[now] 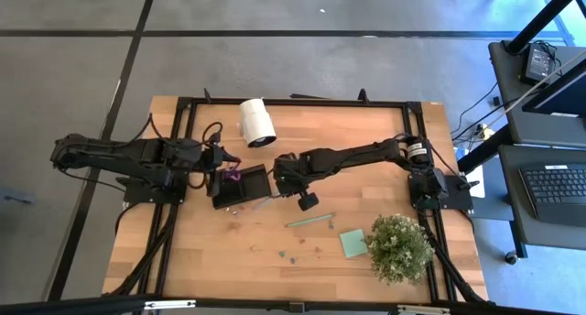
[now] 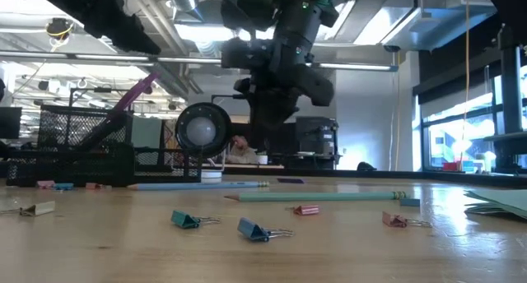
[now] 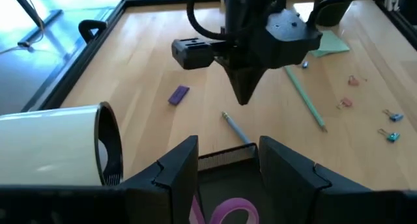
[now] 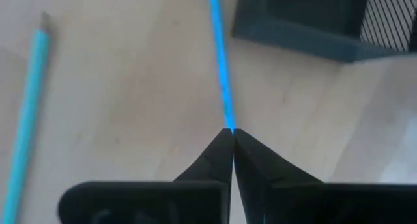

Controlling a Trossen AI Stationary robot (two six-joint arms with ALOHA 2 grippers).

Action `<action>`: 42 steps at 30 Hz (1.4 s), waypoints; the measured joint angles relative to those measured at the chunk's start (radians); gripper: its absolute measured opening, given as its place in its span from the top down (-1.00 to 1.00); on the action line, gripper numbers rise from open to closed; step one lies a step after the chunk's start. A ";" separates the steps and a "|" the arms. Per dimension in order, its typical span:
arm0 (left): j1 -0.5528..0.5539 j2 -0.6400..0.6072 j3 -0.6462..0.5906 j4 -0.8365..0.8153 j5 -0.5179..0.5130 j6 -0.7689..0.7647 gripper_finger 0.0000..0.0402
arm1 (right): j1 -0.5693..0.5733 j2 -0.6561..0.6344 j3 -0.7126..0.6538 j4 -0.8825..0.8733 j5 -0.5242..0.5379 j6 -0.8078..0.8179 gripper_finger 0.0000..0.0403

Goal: Pick and place office supplies into organizer
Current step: Put the blue pencil into the black desk organizer

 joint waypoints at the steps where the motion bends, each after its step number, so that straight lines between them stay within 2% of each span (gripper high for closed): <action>1: 0.000 0.001 0.000 -0.003 0.000 -0.005 0.22 | 0.001 0.000 0.000 0.007 -0.011 -0.010 0.91; 5: 0.000 0.002 0.000 -0.013 0.000 -0.018 0.22 | 0.002 0.001 0.000 0.031 -0.063 -0.013 0.82; 14: 0.000 0.002 0.000 -0.035 -0.001 -0.036 0.22 | -0.009 0.006 -0.001 0.061 -0.090 -0.068 0.32; 17: 0.000 0.002 0.000 -0.038 0.000 -0.052 0.22 | -0.012 0.005 -0.037 0.056 -0.074 -0.143 0.25; 19: 0.000 0.002 0.000 -0.040 0.006 -0.053 0.22 | -0.012 0.008 -0.056 0.044 -0.004 -0.172 0.23; 23: 0.000 0.003 0.000 -0.060 -0.001 -0.066 0.22 | -0.012 0.008 -0.060 0.013 0.146 -0.201 0.24; 28: 0.000 0.025 0.000 -0.066 -0.009 -0.064 0.22 | -0.019 0.008 -0.033 -0.053 0.145 -0.178 0.34; 37: 0.000 0.083 0.000 -0.063 -0.052 -0.059 0.22 | -0.041 0.079 0.138 -0.195 0.101 -0.119 0.56; 42: 0.000 0.093 0.000 -0.057 -0.051 -0.075 0.22 | -0.036 0.112 0.184 -0.285 0.103 -0.114 0.61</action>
